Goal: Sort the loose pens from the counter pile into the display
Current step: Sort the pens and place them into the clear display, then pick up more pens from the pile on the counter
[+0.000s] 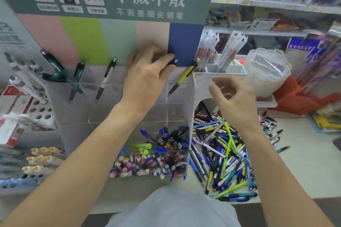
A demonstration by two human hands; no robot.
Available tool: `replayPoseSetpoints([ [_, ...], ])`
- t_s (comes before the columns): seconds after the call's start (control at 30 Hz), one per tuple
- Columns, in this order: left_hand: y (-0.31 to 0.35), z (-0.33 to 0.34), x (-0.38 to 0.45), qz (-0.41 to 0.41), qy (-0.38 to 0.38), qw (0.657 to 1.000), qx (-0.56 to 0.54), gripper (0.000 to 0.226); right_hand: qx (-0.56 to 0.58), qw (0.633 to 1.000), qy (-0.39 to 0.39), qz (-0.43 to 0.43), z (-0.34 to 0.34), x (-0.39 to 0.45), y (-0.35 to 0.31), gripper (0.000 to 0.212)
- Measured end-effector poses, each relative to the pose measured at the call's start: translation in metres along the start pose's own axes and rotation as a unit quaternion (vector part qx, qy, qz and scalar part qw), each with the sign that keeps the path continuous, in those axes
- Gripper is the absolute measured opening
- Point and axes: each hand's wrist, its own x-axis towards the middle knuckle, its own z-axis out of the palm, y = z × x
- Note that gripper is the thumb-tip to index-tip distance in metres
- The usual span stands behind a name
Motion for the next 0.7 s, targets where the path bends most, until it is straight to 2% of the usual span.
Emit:
replayPoseSetpoints([
  [0.07, 0.008, -0.001, -0.001, -0.021, 0.017, 0.999, 0.027, 0.028, -0.027, 0.998, -0.037, 0.037, -0.016, -0.018, 0.027, 0.008],
  [0.13, 0.024, -0.004, -0.005, -0.039, 0.064, 0.996, 0.039, 0.031, -0.070, 0.990, -0.091, 0.082, -0.034, -0.039, 0.061, 0.006],
  [0.2, 0.049, -0.010, -0.014, -0.012, 0.101, 0.994, -0.029, 0.023, -0.130, 0.969, -0.156, 0.141, -0.052, -0.064, 0.100, 0.009],
  [0.23, 0.064, -0.011, -0.022, 0.001, 0.091, 0.992, -0.087, 0.018, -0.158, 0.954, -0.185, 0.173, -0.061, -0.077, 0.119, 0.013],
  [0.3, 0.097, -0.009, -0.040, -0.008, 0.005, 0.978, -0.211, 0.011, -0.191, 0.931, -0.218, 0.221, -0.075, -0.104, 0.157, 0.023],
  [0.4, 0.140, 0.015, -0.070, -0.079, -0.204, 0.926, -0.306, 0.011, -0.221, 0.903, -0.275, 0.246, -0.084, -0.140, 0.200, 0.033],
  [0.47, 0.156, 0.045, -0.094, -0.102, -0.355, 0.892, -0.259, 0.015, -0.231, 0.890, -0.318, 0.232, -0.080, -0.157, 0.222, 0.040],
  [0.53, 0.162, 0.078, -0.118, -0.125, -0.474, 0.854, -0.176, 0.023, -0.246, 0.883, -0.351, 0.190, -0.073, -0.170, 0.238, 0.049],
  [0.63, 0.165, 0.114, -0.149, -0.182, -0.564, 0.801, -0.080, 0.027, -0.255, 0.890, -0.359, 0.119, -0.069, -0.176, 0.254, 0.053],
  [0.7, 0.162, 0.129, -0.165, -0.233, -0.577, 0.782, -0.045, 0.028, -0.241, 0.897, -0.361, 0.079, -0.069, -0.175, 0.262, 0.048],
])
